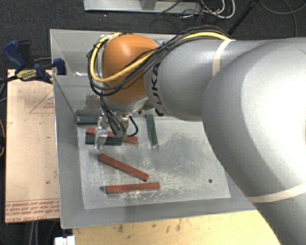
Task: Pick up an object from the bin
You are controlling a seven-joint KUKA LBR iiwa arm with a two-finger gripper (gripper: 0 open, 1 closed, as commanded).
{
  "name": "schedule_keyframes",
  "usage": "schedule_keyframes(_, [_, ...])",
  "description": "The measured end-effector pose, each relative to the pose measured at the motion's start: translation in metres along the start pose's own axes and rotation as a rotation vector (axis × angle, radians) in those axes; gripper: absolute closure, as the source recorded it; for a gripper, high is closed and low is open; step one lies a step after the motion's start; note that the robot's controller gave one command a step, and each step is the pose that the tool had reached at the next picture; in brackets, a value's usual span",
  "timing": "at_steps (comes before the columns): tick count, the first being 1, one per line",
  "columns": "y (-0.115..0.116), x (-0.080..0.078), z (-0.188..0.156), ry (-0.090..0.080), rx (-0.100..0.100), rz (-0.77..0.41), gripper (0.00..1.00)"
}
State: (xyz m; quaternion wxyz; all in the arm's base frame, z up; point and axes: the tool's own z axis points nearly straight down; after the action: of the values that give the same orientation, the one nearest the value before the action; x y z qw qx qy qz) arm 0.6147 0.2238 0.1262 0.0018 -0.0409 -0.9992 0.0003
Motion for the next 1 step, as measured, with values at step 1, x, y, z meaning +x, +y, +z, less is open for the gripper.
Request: schedule_keyframes(1, [0.0095, -0.0118, -0.0164, -0.019, -0.009, -0.001, 1.00])
